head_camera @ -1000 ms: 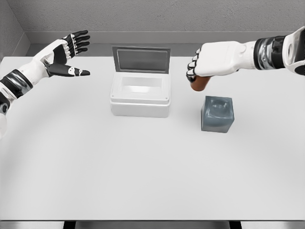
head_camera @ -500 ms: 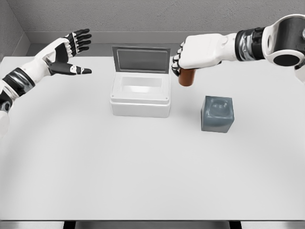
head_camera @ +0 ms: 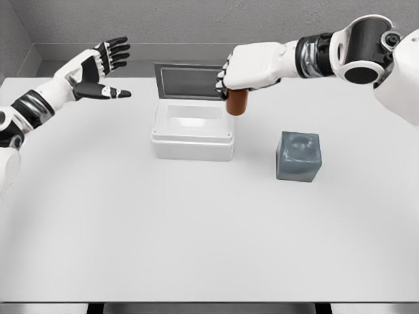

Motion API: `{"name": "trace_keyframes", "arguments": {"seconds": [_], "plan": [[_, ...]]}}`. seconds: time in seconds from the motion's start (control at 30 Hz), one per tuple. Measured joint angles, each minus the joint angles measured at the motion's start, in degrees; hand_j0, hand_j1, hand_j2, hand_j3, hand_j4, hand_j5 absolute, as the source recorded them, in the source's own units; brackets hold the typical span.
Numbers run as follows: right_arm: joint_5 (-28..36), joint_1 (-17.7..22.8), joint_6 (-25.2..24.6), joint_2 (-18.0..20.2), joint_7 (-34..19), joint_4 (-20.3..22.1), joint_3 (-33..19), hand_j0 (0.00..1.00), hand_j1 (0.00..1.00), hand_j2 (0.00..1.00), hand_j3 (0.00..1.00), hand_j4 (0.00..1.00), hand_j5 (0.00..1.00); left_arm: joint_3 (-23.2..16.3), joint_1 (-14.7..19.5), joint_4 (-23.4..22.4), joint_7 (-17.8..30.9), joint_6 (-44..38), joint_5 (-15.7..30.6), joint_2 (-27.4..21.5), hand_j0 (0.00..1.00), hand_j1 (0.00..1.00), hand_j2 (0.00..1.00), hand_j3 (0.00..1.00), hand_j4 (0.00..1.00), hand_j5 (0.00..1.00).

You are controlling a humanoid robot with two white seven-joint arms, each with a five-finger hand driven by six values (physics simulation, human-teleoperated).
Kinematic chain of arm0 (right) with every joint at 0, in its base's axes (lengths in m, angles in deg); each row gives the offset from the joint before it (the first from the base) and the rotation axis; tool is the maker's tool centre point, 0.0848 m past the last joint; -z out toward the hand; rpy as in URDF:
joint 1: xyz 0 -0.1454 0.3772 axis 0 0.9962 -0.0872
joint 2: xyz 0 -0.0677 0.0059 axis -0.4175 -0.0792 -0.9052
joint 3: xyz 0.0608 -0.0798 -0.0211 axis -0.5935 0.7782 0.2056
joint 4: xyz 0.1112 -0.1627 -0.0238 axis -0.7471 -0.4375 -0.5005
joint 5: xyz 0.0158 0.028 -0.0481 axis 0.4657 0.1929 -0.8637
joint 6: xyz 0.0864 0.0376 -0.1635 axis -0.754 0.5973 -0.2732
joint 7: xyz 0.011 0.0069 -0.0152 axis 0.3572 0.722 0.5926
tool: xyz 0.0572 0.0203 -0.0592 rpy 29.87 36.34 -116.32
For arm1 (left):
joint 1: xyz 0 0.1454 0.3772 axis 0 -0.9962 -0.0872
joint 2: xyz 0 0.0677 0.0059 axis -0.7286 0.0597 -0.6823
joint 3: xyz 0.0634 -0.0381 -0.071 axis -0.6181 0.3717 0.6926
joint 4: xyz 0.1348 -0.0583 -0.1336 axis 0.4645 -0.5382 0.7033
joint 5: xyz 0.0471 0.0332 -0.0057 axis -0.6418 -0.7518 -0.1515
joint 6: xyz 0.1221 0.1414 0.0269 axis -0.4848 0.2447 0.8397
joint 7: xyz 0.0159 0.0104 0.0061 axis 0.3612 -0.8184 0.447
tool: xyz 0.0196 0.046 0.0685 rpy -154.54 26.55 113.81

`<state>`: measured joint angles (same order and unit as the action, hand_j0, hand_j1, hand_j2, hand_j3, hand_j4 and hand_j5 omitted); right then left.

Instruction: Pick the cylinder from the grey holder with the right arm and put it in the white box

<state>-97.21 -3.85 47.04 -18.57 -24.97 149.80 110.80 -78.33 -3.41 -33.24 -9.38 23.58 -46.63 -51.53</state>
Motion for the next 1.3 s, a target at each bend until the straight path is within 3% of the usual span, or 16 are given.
{"name": "trace_keyframes", "arguments": {"seconds": [0.77, 0.83, 0.9, 0.97, 1.2, 1.3], "plan": [[-1.9, -1.0, 0.0, -8.6, 0.0, -10.2, 0.8, 0.50, 0.50, 0.50, 0.50, 0.50, 0.50, 0.0, 1.1, -2.7, 0.0, 0.0, -0.2, 1.5, 1.00, 1.00, 1.00, 1.00, 1.00, 1.00], [-2.0, -1.0, 0.0, -8.9, 0.0, -10.8, 0.8, 0.59, 0.59, 0.59, 0.59, 0.59, 0.59, 0.0, 1.2, -3.1, 0.0, 0.0, -0.3, 1.8, 1.00, 1.00, 1.00, 1.00, 1.00, 1.00], [-2.1, -0.9, 0.0, -9.2, 0.0, -11.1, 0.7, 0.91, 0.91, 0.91, 0.91, 0.91, 0.91, 0.0, 1.2, -3.4, 0.0, 0.0, -0.4, 2.0, 1.00, 1.00, 1.00, 1.00, 1.00, 1.00], [-2.1, -0.9, 0.0, -9.3, 0.0, -11.3, 0.5, 0.97, 0.97, 0.97, 0.97, 0.97, 0.97, 0.0, 1.2, -3.6, 0.0, 0.0, -0.4, 2.1, 1.00, 1.00, 1.00, 1.00, 1.00, 1.00], [-2.4, -0.8, 0.0, -9.4, 0.0, -10.9, 0.2, 0.97, 0.97, 0.97, 0.97, 0.97, 0.97, 0.0, 1.2, -3.7, 0.0, 0.1, -0.4, 2.1, 1.00, 1.00, 1.00, 1.00, 1.00, 1.00], [-2.3, -0.3, 0.0, -7.9, 0.0, -8.3, 0.0, 0.97, 0.97, 0.97, 0.97, 0.97, 0.97, 0.0, 1.7, -3.7, 0.0, 0.1, -0.4, 2.4, 1.00, 1.00, 1.00, 1.00, 1.00, 1.00]]}}
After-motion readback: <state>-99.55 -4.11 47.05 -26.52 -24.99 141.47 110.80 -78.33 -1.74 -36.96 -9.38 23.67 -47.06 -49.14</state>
